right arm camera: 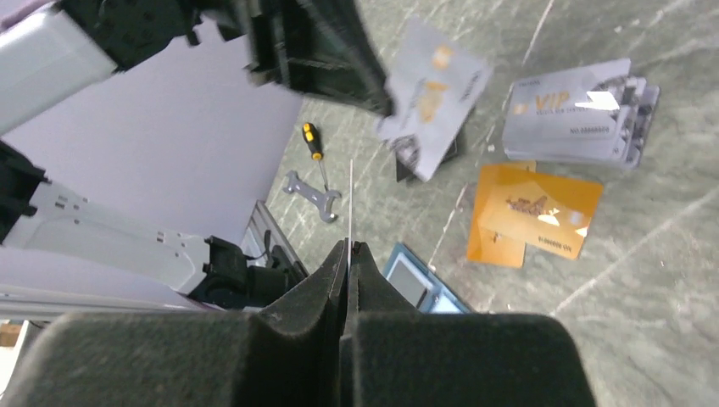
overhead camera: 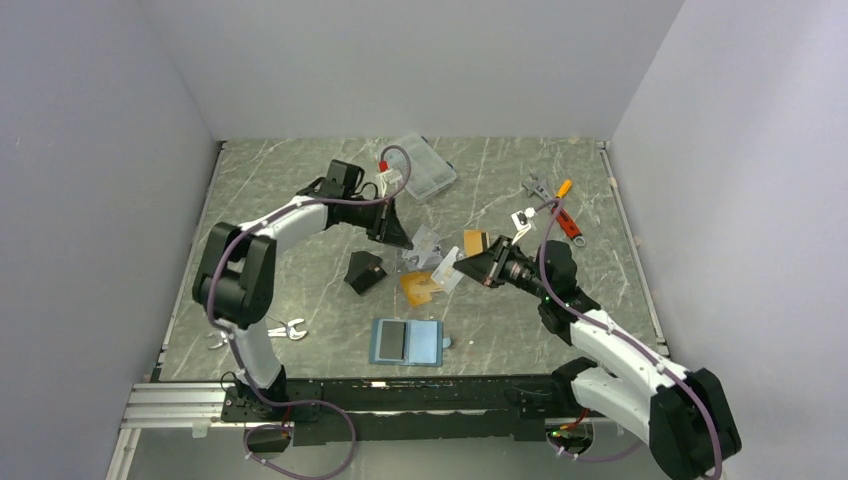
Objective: Put the credit cards into the card holder
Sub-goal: Pick up the credit card from the center of the board.
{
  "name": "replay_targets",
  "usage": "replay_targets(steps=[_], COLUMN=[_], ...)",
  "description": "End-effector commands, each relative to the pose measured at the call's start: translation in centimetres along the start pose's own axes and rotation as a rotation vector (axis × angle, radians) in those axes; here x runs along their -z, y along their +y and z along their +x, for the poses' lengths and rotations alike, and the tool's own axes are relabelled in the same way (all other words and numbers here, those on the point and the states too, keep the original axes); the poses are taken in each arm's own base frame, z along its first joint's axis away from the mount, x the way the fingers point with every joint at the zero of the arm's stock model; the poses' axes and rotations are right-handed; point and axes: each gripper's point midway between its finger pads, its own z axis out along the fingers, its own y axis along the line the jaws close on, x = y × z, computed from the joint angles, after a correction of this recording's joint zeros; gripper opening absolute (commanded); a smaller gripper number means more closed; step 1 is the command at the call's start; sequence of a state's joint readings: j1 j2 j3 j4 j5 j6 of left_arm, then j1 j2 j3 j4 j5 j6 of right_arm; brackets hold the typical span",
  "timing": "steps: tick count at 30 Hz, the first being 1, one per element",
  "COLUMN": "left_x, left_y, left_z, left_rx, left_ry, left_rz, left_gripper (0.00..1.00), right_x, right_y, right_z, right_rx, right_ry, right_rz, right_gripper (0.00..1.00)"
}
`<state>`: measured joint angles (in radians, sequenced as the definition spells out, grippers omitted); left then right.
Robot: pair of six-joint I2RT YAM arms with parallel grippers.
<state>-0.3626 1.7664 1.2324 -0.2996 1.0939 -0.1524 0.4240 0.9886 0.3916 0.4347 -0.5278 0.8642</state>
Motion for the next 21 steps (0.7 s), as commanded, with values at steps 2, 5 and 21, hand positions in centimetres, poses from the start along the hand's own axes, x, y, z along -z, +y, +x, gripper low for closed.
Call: replay_targets(steps=[2,5,21], left_x=[-1.7,-2.9,-3.2], left_y=[3.7,5.2,11.2], left_z=[-0.6,-0.5,0.9], left_rx=[0.014,0.002,0.03], left_ry=[0.022,0.048,0.152], left_rz=[-0.108,-0.15,-0.416], left_gripper=[0.0,0.0,0.22], right_x=[1.9,2.7,3.9], right_y=[-1.5,-2.3,-3.5], right_z=[1.5,2.5,6.4], right_rx=[0.009,-0.014,-0.112], right_ry=[0.014,0.029,0.108], right_rz=[0.086,0.118,0.136], right_gripper=[0.0,0.0,0.0])
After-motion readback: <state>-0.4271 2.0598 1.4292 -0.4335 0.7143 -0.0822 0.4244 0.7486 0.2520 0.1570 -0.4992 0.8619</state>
